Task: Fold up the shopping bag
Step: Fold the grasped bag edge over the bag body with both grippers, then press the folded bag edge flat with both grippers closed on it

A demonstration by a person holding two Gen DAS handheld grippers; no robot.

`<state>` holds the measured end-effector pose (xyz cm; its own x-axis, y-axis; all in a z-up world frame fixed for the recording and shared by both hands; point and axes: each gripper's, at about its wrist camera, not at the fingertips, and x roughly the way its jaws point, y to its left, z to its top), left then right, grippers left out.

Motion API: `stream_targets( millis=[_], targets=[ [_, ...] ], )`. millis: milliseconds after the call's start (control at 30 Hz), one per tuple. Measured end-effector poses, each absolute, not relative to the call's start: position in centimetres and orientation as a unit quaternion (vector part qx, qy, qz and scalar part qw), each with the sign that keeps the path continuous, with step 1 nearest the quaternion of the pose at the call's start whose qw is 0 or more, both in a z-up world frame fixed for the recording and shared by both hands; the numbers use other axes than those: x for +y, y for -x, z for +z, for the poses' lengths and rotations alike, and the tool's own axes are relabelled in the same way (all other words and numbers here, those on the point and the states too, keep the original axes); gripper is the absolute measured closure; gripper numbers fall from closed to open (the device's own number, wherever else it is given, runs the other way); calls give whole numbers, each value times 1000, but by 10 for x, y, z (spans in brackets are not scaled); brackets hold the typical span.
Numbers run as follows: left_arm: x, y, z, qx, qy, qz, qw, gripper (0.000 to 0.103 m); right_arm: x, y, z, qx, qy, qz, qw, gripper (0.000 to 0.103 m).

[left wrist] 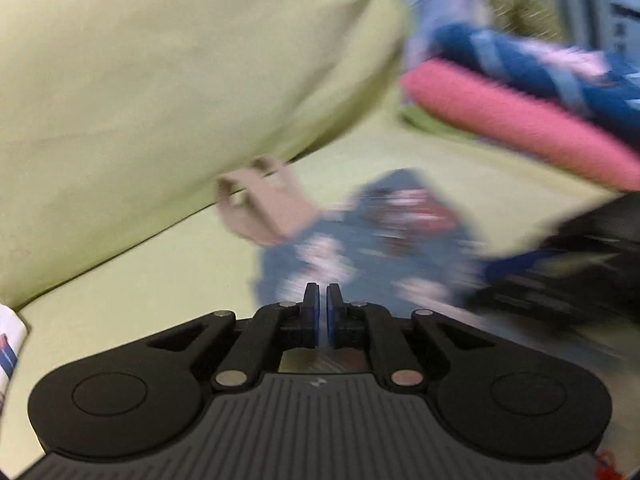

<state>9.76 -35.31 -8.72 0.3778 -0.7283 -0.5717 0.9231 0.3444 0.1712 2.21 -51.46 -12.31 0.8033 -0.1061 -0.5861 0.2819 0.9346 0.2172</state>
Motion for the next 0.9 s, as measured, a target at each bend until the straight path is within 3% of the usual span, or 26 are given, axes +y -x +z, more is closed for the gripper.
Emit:
stream_targets(
  millis=[167, 233, 533, 667, 900],
  targets=[
    [-327, -16, -96, 198, -266, -593, 734, 95, -519, -21, -125, 297, -162, -93, 936, 79],
    [-331, -1, -120, 206, -289, -572, 740, 101, -520, -20, -125, 299, -166, -90, 935, 79],
    [-338, -6, -121, 223, -275, -578, 735, 103, -522, -33, -96, 293, -115, -150, 937, 78],
    [-341, -5, -124, 218, -270, -578, 738, 103, -536, -62, -115, 317, -117, -153, 929, 84],
    [-344, 0, -124, 202, -279, -575, 742, 103, -544, -98, -128, 334, -96, -160, 924, 81]
  ],
)
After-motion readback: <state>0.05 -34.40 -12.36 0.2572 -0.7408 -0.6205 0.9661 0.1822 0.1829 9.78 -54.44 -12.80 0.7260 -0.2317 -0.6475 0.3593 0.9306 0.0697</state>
